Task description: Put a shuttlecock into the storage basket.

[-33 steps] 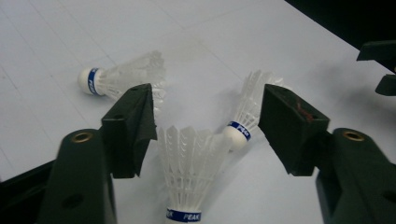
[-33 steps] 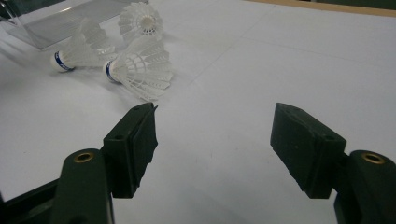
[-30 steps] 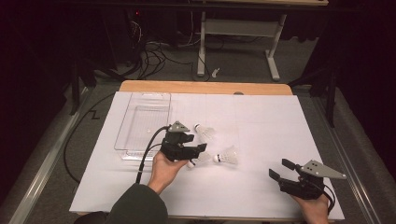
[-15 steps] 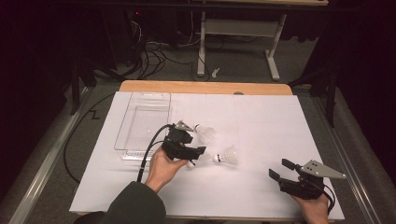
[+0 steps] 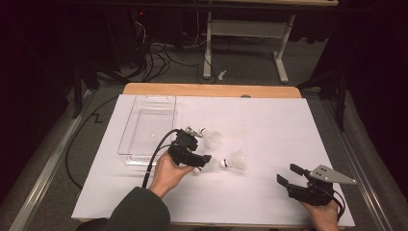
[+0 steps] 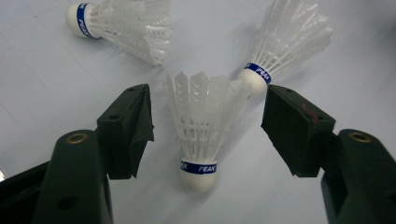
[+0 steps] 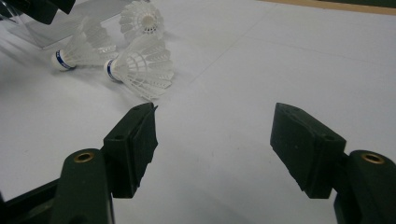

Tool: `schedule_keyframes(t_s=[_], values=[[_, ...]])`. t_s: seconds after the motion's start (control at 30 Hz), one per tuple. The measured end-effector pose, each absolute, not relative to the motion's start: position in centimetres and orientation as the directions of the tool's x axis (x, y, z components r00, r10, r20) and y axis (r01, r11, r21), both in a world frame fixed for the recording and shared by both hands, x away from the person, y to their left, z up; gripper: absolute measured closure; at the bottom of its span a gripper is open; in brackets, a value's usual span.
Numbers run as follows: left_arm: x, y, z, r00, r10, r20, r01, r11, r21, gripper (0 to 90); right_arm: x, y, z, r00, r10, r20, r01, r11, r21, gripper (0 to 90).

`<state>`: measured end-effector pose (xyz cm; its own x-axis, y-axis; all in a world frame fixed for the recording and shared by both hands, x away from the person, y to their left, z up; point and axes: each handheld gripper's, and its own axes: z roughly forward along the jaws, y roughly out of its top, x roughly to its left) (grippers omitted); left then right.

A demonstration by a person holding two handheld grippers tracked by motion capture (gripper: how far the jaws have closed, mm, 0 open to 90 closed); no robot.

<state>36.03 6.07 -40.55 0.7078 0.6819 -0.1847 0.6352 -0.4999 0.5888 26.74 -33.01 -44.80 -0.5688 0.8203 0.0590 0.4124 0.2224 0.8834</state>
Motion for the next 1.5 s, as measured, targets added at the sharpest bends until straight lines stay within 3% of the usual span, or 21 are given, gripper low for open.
schedule_keyframes(t_s=[0.6, 1.5], values=[[36.3, 5.1, -41.6, 0.713, 0.679, -0.176, 0.663, -0.569, 0.487, 36.0, 26.7, -33.0, -44.8, -0.565, 0.823, 0.059, 0.413, 0.221, 0.883, 31.8], [36.6, 4.7, -43.5, 0.695, 0.695, -0.184, 0.696, -0.586, 0.415, 41.5, 26.8, -33.0, -44.8, -0.565, 0.823, 0.061, 0.416, 0.221, 0.882, 31.8]])
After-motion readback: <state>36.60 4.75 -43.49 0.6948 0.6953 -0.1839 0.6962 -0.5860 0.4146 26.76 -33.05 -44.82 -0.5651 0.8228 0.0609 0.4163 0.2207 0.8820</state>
